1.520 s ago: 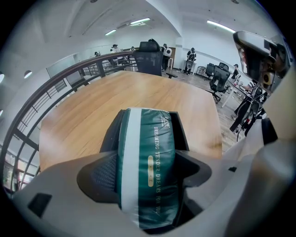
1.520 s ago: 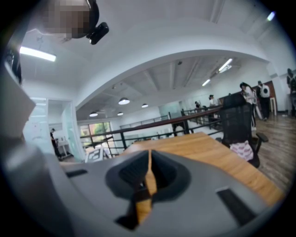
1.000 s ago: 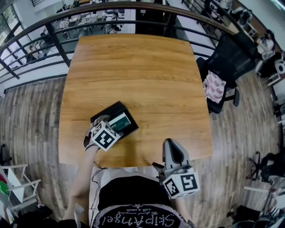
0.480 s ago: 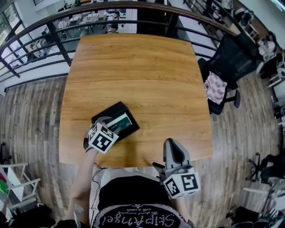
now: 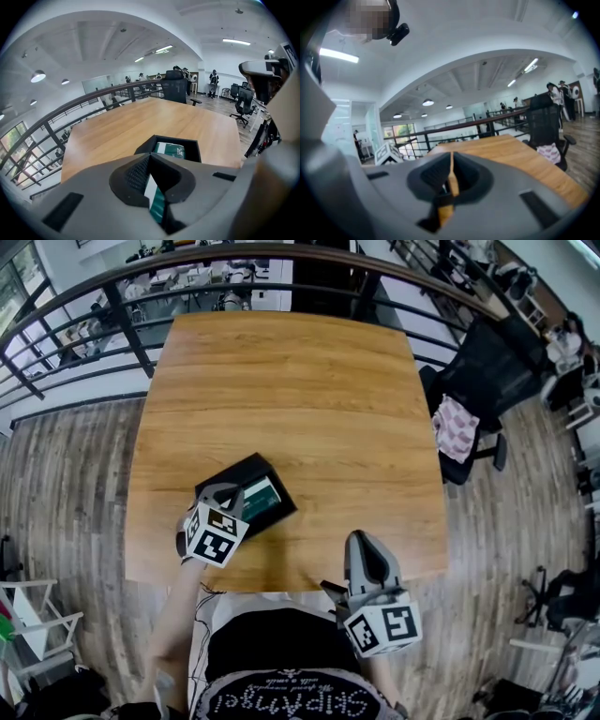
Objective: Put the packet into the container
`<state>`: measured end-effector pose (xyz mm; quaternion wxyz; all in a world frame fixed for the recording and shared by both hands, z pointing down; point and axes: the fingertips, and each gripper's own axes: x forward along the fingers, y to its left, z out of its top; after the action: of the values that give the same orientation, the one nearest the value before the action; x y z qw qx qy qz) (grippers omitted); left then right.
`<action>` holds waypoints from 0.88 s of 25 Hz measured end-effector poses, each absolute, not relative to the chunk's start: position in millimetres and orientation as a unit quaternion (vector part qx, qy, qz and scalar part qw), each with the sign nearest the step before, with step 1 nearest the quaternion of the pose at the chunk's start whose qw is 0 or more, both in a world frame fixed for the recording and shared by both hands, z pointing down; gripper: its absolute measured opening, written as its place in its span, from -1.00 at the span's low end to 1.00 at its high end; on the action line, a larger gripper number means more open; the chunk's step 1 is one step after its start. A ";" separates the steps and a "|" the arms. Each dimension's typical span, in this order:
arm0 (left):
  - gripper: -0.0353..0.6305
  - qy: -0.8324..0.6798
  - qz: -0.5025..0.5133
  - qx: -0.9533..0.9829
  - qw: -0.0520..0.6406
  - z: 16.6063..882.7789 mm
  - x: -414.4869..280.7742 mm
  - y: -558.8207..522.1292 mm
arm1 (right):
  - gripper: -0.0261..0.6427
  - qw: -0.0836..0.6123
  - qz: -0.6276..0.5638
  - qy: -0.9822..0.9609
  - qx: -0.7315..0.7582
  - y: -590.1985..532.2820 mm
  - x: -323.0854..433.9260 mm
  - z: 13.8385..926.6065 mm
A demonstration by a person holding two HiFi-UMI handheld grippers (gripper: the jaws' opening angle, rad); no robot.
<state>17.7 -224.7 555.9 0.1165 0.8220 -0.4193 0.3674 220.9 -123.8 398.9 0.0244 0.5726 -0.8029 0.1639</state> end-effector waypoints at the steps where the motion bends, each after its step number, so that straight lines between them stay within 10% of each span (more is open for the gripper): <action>1: -0.81 -0.426 0.360 0.822 0.114 552.6 16.6 -225.4 | -0.81 0.025 0.164 -0.803 0.572 -123.7 220.4 399.1; 22: -0.81 -0.570 0.095 0.816 0.011 386.8 -40.2 -222.6 | -0.81 0.010 0.120 -0.811 0.573 -122.4 191.6 378.0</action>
<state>-40.2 -222.6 386.8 0.0106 0.8160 -0.5701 0.0950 191.6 -122.4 378.0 0.0101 0.5727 -0.8109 0.1195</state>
